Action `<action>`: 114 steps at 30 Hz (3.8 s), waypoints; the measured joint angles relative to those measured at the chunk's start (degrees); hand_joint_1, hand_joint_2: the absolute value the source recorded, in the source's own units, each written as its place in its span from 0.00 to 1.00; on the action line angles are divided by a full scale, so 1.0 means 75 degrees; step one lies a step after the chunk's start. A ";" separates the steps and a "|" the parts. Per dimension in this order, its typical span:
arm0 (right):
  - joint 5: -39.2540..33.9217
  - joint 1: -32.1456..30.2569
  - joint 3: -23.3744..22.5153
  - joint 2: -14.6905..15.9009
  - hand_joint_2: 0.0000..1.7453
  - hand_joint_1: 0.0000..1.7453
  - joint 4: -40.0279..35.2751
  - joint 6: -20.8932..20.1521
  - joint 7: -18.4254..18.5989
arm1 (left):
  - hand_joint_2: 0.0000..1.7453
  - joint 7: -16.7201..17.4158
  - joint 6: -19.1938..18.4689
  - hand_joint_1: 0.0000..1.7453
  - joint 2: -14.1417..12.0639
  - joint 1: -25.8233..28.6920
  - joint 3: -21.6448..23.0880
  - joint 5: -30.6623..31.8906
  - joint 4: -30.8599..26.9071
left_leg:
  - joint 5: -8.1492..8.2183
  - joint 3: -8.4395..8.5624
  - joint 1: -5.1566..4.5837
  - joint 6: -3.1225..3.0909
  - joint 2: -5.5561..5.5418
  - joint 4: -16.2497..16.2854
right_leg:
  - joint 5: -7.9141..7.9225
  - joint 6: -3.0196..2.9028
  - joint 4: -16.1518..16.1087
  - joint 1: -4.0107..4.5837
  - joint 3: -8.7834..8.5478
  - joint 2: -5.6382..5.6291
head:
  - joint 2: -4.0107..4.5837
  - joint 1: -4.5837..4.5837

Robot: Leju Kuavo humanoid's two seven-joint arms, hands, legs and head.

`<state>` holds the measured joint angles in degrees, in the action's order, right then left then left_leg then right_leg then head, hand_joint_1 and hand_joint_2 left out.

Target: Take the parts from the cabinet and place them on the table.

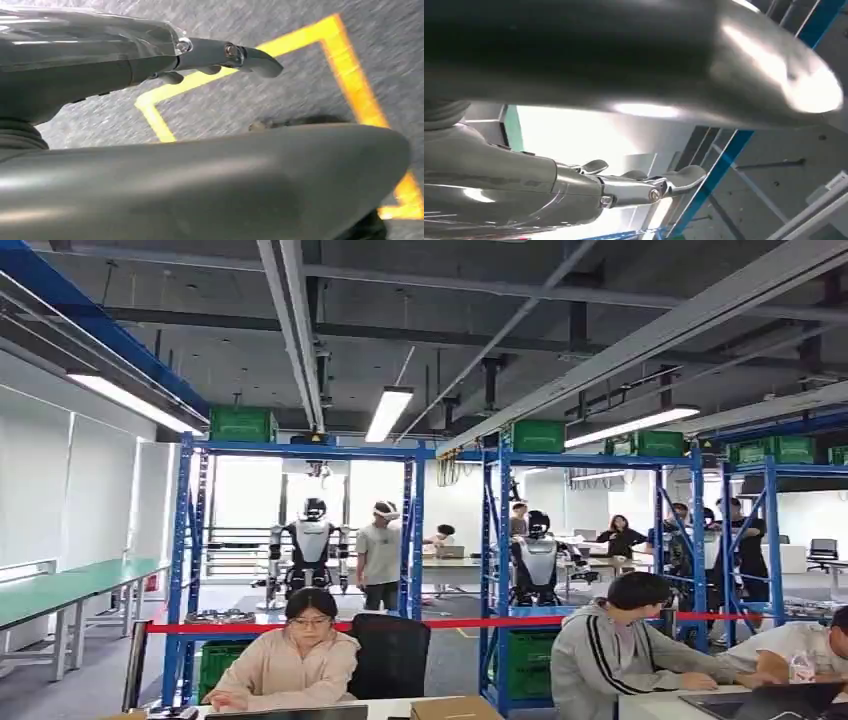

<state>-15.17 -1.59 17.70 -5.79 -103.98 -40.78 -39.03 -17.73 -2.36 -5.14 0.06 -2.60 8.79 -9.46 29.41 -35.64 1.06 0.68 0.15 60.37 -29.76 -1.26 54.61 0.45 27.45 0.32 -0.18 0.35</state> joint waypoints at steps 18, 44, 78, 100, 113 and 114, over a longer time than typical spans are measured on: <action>-0.0047 -0.1118 -0.0918 0.0396 0.00 0.00 0.3031 0.0856 0.0011 | 0.00 -0.0128 0.0233 0.00 -0.0009 0.0183 -0.0390 -0.0280 0.0006 | 0.0147 0.0917 -0.0016 -0.0347 -0.0092 -0.0440 | -0.1007 0.0448 0.2299 -0.0051 0.1610 0.0036 | -0.0003 0.0003; 0.4267 0.0728 -0.2150 0.0390 0.00 0.00 1.0884 0.6108 0.1357 | 0.00 -0.0087 0.0230 0.00 0.0061 0.0178 -0.0539 -0.0140 0.0017 | 0.0550 0.1446 -0.0093 -0.0290 -0.0064 -0.0549 | 0.0802 0.0239 0.0542 0.0099 0.1274 0.0107 | -0.0006 -0.0009; 0.4855 0.0334 -0.2352 0.0379 0.00 0.00 1.2555 0.6295 0.4974 | 0.00 -0.0006 0.0210 0.00 0.0227 0.0095 -0.0612 0.0064 0.0017 | 0.0350 0.1288 -0.0059 -0.0378 0.0028 -0.0563 | -0.0638 0.0413 0.1643 -0.0020 0.1465 -0.0003 | -0.0006 0.0000; 0.4613 0.0345 -0.2824 0.0399 0.00 0.00 1.2552 0.5750 0.6274 | 1.00 0.0155 0.0067 0.00 0.0318 -0.0005 -0.0988 -0.0061 0.0017 | 0.0003 0.0732 -0.0010 0.0009 0.0033 -0.0056 | -0.0087 -0.0003 0.0171 0.0062 0.0047 0.0030 | -0.0003 -0.0006; 0.4756 0.0299 -0.2943 0.0524 1.00 0.00 1.2555 0.5738 0.6513 | 0.00 0.0198 0.0058 0.00 0.0458 0.0005 -0.1145 -0.0035 0.0017 | -0.0006 0.0633 0.0041 -0.0343 0.0040 -0.0284 | -0.0798 0.0546 0.2162 -0.0133 0.0960 -0.0019 | -0.0003 -0.0003; 0.4780 0.0294 -0.2943 0.0530 1.00 0.00 1.2555 0.5738 0.6566 | 0.00 0.0204 0.0064 0.00 0.0466 0.0004 -0.1151 -0.0026 0.0017 | -0.0005 0.0646 0.0061 -0.0341 0.0034 -0.0282 | -0.0436 0.0640 0.1445 -0.0184 0.0612 -0.0018 | -0.0003 -0.0003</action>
<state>20.68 0.61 -4.37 -1.81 -9.81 2.25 10.21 -16.20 -1.88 -1.64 0.08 -11.23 8.59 -9.33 29.38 -30.79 1.52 -1.88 0.40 58.25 -33.02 3.54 65.44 -0.93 32.04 0.18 -0.20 0.33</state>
